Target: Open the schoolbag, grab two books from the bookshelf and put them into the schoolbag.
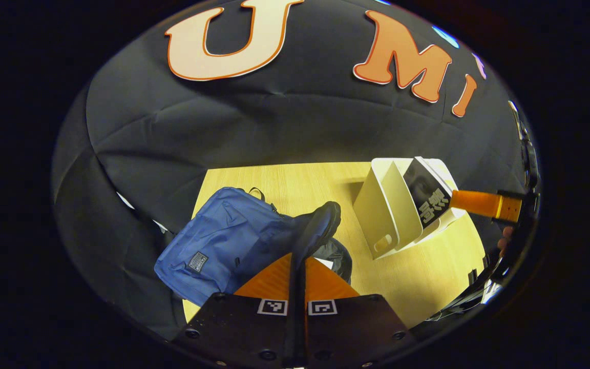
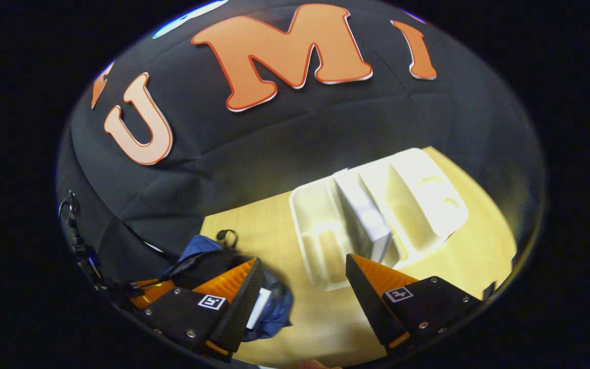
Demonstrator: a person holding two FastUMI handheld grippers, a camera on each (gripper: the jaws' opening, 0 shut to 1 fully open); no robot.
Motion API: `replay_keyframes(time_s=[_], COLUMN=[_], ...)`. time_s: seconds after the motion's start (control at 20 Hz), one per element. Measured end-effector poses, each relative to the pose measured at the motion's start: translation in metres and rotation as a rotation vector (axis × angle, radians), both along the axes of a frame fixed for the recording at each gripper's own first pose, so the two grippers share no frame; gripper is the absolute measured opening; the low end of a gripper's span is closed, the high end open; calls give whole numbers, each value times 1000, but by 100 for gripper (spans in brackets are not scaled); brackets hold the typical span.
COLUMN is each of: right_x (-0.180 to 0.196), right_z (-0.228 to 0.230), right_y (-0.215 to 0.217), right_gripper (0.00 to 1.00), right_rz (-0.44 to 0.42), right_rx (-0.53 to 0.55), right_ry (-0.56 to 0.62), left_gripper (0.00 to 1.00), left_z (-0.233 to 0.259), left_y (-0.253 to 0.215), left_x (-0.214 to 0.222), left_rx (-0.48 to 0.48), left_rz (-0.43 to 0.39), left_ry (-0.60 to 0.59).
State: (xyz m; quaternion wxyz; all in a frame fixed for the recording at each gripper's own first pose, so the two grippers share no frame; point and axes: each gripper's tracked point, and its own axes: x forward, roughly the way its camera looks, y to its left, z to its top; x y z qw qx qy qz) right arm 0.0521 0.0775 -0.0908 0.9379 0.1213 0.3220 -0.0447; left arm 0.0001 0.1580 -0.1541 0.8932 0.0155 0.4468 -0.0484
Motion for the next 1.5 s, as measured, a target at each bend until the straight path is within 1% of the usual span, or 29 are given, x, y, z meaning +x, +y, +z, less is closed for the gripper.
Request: replay_keyframes(time_s=[0.15, 0.2, 0.3, 0.45, 0.65, 0.75, 1.0, 1.1, 1.2, 1.25, 1.3, 1.35, 1.4, 1.45, 1.5], right_x=[14, 16, 25, 35, 54, 66, 87, 99, 105, 108, 108, 107, 106, 101, 102], right_z=[8, 8, 5, -14, -43, -55, -86, -95, -101, -107, -110, -111, -112, -112, -113], right_y=[-38, -47, -56, -62, -66, -72, -77, -74, -73, -75, -75, -77, -75, -73, -74], right_gripper=[96, 96, 97, 97, 97, 97, 98, 97, 91, 84, 79, 68, 52, 39, 41], right_rz=[22, 34, 60, 107, 179, 180, 195, 220, 228, 227, 224, 220, 219, 217, 220], right_rx=[-141, -174, -216, -264, -266, -295, -278, -278, -280, -285, -284, -277, -251, -220, -210], right_ry=[0, 10, 45, 120, 222, 249, 359, 388, 410, 422, 434, 448, 471, 490, 498], left_gripper=[1, 1, 1, 1, 1, 1, 1, 0, 0, 0, 0, 0, 1, 0, 1], left_z=[-1, -1, -2, -3, -5, -7, -14, -15, -16, -17, -18, -18, -19, -20, -21], left_y=[2, 2, 3, 3, 6, 6, 6, 3, 5, 6, 6, 7, 7, 7, 6], left_x=[0, 0, 2, 0, -1, -1, 0, 1, 1, 0, 1, 1, 2, 1, 1], left_rx=[-2, -4, -3, -4, -9, -11, -19, -20, -19, -19, -22, -21, -25, -24, -26], left_rz=[11, 17, 23, 32, 46, 49, 60, 61, 61, 65, 66, 70, 70, 71, 71], left_ry=[-4, -4, -5, -4, -1, 4, 27, 33, 36, 37, 38, 39, 39, 40, 42])
